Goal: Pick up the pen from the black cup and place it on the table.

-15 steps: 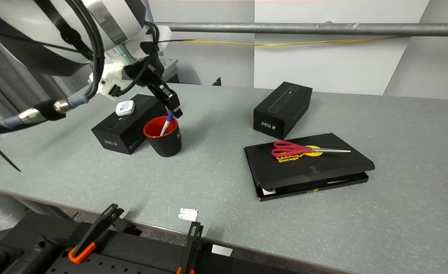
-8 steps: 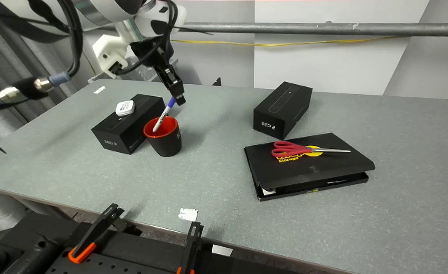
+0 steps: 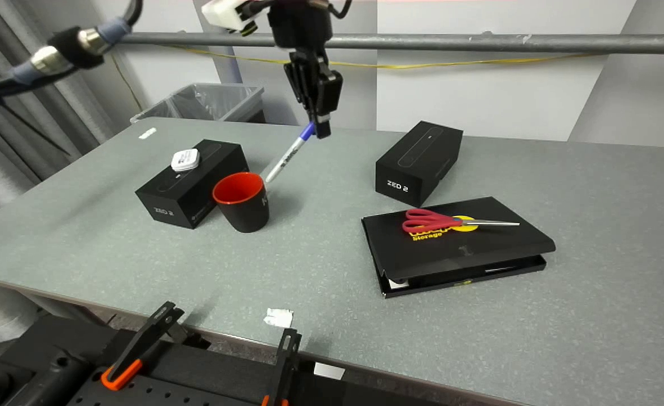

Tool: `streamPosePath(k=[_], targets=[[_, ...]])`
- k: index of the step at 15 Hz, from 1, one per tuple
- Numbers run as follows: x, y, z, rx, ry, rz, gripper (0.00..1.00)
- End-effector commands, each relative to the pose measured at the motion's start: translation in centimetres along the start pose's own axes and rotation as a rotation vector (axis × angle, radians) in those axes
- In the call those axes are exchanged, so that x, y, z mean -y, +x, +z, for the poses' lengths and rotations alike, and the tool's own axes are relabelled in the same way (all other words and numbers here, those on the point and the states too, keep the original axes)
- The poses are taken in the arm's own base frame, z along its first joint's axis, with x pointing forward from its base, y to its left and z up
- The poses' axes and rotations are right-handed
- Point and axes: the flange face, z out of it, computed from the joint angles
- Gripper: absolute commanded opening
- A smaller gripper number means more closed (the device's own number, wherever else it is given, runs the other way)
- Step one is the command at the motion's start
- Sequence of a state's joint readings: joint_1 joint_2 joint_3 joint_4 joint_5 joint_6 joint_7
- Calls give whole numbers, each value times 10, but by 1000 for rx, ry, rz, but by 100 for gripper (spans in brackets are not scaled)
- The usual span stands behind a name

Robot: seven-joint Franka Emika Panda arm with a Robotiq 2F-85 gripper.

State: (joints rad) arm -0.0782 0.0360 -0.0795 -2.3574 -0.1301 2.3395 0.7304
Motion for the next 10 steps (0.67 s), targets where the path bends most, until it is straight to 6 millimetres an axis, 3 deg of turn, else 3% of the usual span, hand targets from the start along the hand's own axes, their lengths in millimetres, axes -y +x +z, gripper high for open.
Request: streamPosePath(k=[1,4,7,10], targets=[[13,48,34,11,-168,-5,4],[39,59,70,-25,-227,-18,4],[71,52,103,-37,-239,-36,4],[97,45,119,-76,-231,-51,4]])
